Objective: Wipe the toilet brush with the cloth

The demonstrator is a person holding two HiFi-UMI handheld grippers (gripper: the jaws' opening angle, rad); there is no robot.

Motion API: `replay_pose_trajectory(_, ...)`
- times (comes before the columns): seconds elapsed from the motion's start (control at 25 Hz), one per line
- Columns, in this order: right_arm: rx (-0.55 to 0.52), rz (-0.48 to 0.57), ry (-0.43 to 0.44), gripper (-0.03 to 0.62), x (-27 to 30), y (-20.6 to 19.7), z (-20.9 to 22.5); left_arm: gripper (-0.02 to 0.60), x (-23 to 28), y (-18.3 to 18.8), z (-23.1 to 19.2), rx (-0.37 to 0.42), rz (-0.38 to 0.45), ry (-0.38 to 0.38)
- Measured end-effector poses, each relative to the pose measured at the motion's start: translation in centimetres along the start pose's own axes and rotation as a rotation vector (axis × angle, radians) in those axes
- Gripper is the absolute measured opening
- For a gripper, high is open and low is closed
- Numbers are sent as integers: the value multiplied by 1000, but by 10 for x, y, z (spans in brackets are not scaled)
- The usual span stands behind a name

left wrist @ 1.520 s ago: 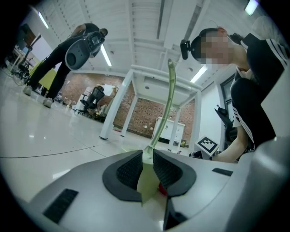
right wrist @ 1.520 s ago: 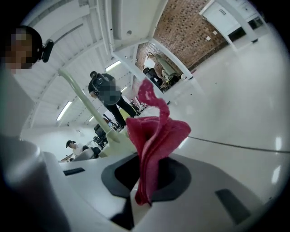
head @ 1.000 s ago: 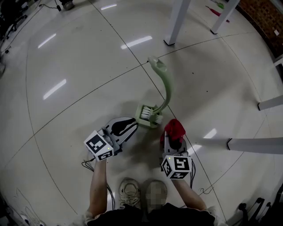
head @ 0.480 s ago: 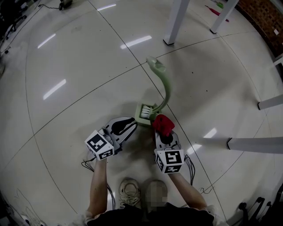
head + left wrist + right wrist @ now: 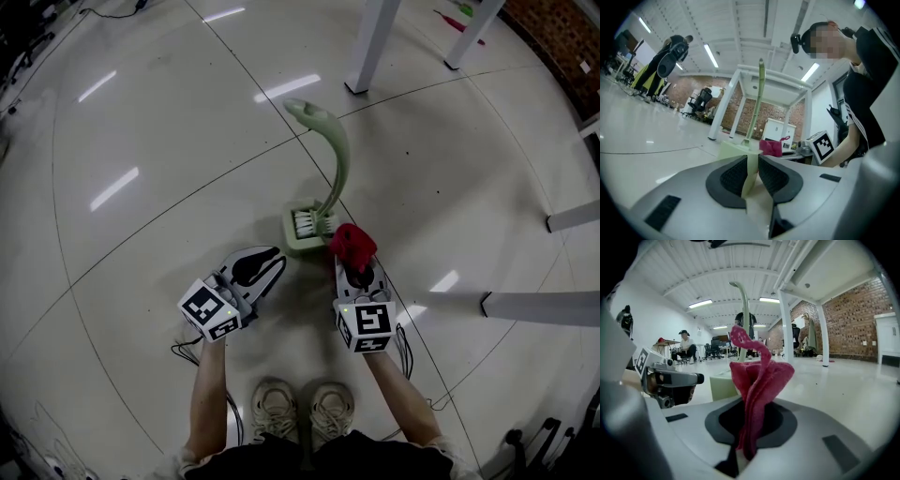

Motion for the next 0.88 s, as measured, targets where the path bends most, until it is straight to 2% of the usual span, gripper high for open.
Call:
replay_pose_trajectory(0.16,82,12,28,31,-10,-10,-13,51,-13,1,-9,-12,25,77)
replay_pose_trajectory(0.88,-8,-52,196,31,14,-18,-85,51,-49,-8,-22,-52,25,162)
Point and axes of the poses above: the fingertips, and each gripper's own axes: x forward along the fingers, z to its right, y out of its top, the point moved 10 cm from there along -x, backward along the fingers, and after that the axes turned 7 degrees about x, right-handed, at the moved point
